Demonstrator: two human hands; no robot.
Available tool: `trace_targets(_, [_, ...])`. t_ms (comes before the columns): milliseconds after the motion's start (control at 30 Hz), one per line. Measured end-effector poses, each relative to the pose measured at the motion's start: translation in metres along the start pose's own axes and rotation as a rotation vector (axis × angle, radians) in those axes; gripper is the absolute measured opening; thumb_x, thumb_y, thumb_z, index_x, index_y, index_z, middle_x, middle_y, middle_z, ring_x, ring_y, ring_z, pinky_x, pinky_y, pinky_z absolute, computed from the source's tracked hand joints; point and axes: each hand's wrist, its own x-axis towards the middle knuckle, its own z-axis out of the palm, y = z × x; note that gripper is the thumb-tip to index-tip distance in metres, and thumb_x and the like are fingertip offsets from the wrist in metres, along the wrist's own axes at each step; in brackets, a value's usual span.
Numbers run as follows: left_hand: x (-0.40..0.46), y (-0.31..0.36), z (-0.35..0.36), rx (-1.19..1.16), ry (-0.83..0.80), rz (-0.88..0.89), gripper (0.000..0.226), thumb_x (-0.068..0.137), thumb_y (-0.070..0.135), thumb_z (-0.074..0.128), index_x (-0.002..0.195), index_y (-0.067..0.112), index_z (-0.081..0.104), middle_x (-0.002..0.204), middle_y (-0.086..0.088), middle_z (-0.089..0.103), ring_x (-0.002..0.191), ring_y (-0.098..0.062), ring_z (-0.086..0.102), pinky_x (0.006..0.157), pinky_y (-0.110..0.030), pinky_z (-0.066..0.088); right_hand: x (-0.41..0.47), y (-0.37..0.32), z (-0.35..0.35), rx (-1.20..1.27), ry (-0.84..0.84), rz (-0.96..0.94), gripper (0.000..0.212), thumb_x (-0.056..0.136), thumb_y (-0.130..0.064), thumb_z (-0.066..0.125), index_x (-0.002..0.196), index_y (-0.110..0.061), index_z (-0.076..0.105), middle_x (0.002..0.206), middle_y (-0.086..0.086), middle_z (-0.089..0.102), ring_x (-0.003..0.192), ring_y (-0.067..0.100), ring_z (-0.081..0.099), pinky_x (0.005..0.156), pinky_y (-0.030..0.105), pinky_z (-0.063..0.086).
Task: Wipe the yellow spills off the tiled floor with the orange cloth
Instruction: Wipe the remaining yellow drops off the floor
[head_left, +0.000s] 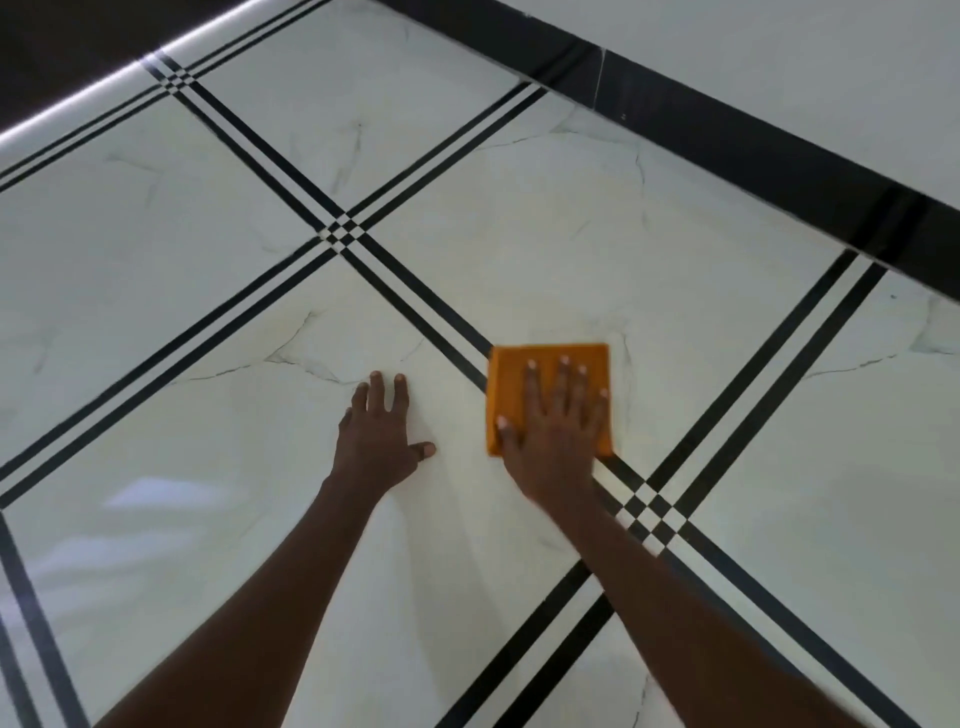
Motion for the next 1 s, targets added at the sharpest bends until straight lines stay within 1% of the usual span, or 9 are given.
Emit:
trace_targets(167, [-0.013, -0.031, 0.0, -0.019, -0.029, 0.008, 0.118, 0.079, 0.072, 0.061, 0.16, 0.02, -0.007, 0.167, -0.013, -0.009, 0.154, -0.035, 0.0, 0.119, -0.051, 0.023, 0.098, 0.031, -0.003, -0.062, -0.009, -0.113, 0.078, 0.094, -0.068, 0.026, 0.161, -0.026, 0.028, 0.168, 0.015, 0.025, 0.154, 0.041, 0.023, 0.121, 0.065, 0.017])
trace_targets(300, [-0.034, -0.054, 0.013, -0.054, 0.003, -0.098, 0.13, 0.064, 0.094, 0.036, 0.159, 0.02, -0.012, 0.167, -0.01, -0.015, 0.154, -0.033, -0.003, 0.119, -0.054, 0.02, 0.026, 0.05, -0.013, 0.052, 0.104, 0.196, 0.076, 0.099, -0.063, 0.028, 0.163, -0.024, 0.019, 0.169, 0.018, 0.018, 0.155, 0.043, 0.014, 0.122, 0.065, 0.012])
trace_targets(367, [-0.038, -0.056, 0.017, -0.083, 0.008, -0.113, 0.131, 0.057, 0.096, 0.021, 0.159, 0.022, -0.014, 0.166, -0.009, -0.02, 0.154, -0.032, -0.009, 0.121, -0.054, 0.014, -0.028, 0.01, -0.006, 0.067, 0.09, 0.197, 0.077, 0.099, -0.061, 0.03, 0.164, -0.022, 0.013, 0.17, 0.019, 0.013, 0.156, 0.044, 0.008, 0.123, 0.065, 0.006])
trace_targets(500, [-0.035, -0.064, 0.017, -0.164, 0.003, -0.11, 0.125, 0.072, 0.084, 0.054, 0.159, 0.022, -0.011, 0.166, -0.005, -0.019, 0.154, -0.027, -0.011, 0.122, -0.05, 0.009, 0.009, -0.06, 0.012, 0.065, 0.044, -0.124, 0.079, 0.095, -0.06, 0.036, 0.162, -0.021, 0.022, 0.168, 0.021, 0.019, 0.155, 0.046, 0.014, 0.123, 0.065, 0.002])
trace_targets(567, [-0.037, -0.072, 0.017, -0.183, 0.005, -0.094, 0.127, 0.072, 0.078, 0.062, 0.16, 0.021, -0.009, 0.167, -0.005, -0.018, 0.155, -0.026, -0.01, 0.122, -0.047, 0.011, 0.088, -0.068, 0.019, -0.003, 0.008, -0.252, 0.075, 0.094, -0.062, 0.033, 0.159, -0.022, 0.033, 0.164, 0.021, 0.031, 0.15, 0.048, 0.028, 0.12, 0.069, 0.017])
trace_targets(667, [-0.049, -0.091, 0.02, -0.182, -0.008, -0.13, 0.136, 0.065, 0.079, 0.068, 0.159, 0.022, -0.012, 0.166, -0.008, -0.019, 0.155, -0.028, -0.009, 0.121, -0.048, 0.014, 0.167, -0.055, 0.021, -0.074, 0.027, -0.196, 0.077, 0.094, -0.067, 0.028, 0.153, -0.021, 0.044, 0.155, 0.024, 0.045, 0.14, 0.051, 0.044, 0.109, 0.073, 0.033])
trace_targets(833, [-0.059, -0.094, 0.016, -0.141, -0.036, -0.154, 0.14, 0.063, 0.078, 0.071, 0.159, 0.02, -0.014, 0.165, -0.009, -0.022, 0.154, -0.03, -0.011, 0.122, -0.048, 0.012, 0.083, -0.059, 0.009, -0.06, 0.064, -0.153, 0.082, 0.09, -0.064, 0.034, 0.16, -0.019, 0.031, 0.163, 0.026, 0.029, 0.149, 0.052, 0.026, 0.12, 0.069, 0.013])
trace_targets(933, [-0.057, -0.092, 0.018, -0.135, -0.05, -0.159, 0.14, 0.064, 0.078, 0.07, 0.158, 0.02, -0.015, 0.165, -0.01, -0.023, 0.154, -0.031, -0.012, 0.123, -0.049, 0.01, 0.038, -0.082, 0.02, -0.072, -0.038, -0.366, 0.085, 0.092, -0.066, 0.033, 0.163, -0.021, 0.02, 0.167, 0.022, 0.019, 0.153, 0.048, 0.018, 0.122, 0.065, 0.003])
trace_targets(1000, [-0.056, -0.095, 0.023, -0.162, -0.035, -0.145, 0.138, 0.065, 0.078, 0.07, 0.158, 0.022, -0.016, 0.165, -0.008, -0.023, 0.154, -0.03, -0.013, 0.124, -0.047, 0.009, 0.072, -0.091, 0.022, -0.1, -0.026, -0.478, 0.083, 0.092, -0.069, 0.026, 0.162, -0.025, 0.022, 0.167, 0.019, 0.022, 0.153, 0.046, 0.022, 0.122, 0.067, 0.011])
